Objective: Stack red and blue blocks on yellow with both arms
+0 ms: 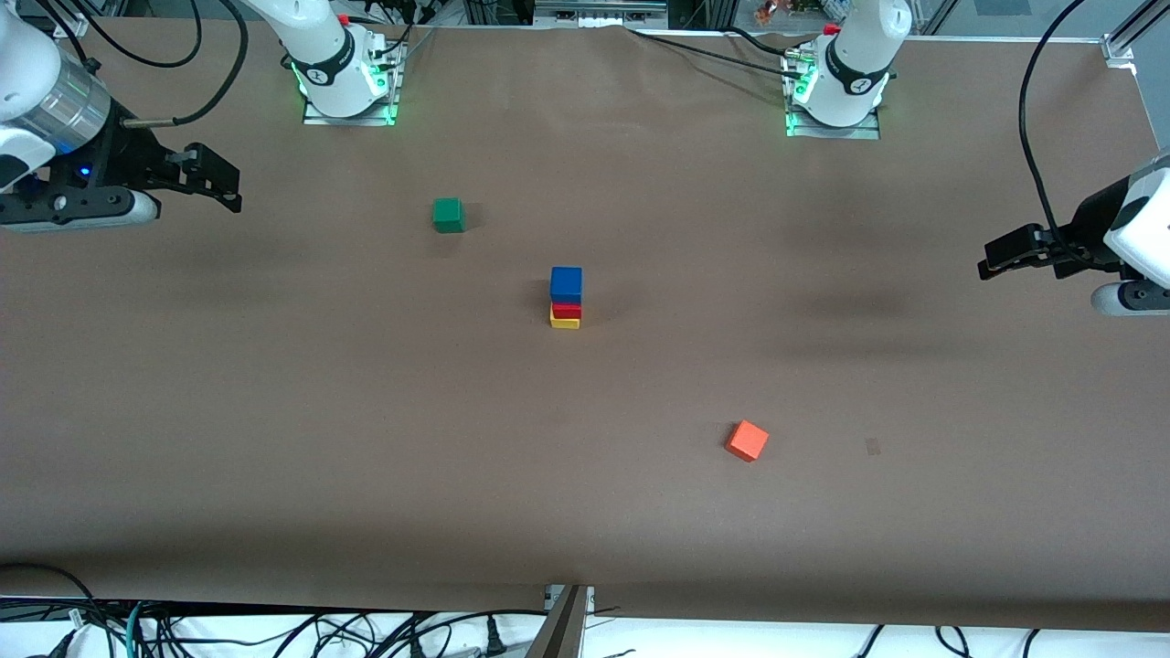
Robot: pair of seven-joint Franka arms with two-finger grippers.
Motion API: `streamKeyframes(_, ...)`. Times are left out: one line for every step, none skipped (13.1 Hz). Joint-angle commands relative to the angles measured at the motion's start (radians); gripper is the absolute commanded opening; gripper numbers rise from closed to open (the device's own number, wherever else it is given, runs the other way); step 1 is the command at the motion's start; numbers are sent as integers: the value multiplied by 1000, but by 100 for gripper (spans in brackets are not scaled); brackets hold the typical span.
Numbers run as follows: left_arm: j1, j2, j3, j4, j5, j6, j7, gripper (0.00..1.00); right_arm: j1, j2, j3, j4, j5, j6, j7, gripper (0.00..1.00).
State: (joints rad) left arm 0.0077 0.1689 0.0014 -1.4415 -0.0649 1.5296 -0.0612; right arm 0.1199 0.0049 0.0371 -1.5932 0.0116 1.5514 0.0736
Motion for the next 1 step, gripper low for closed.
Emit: streamKeyframes(5, 11, 6, 23, -18, -20, 20, 100, -8, 12, 4, 32, -10, -25, -11, 100)
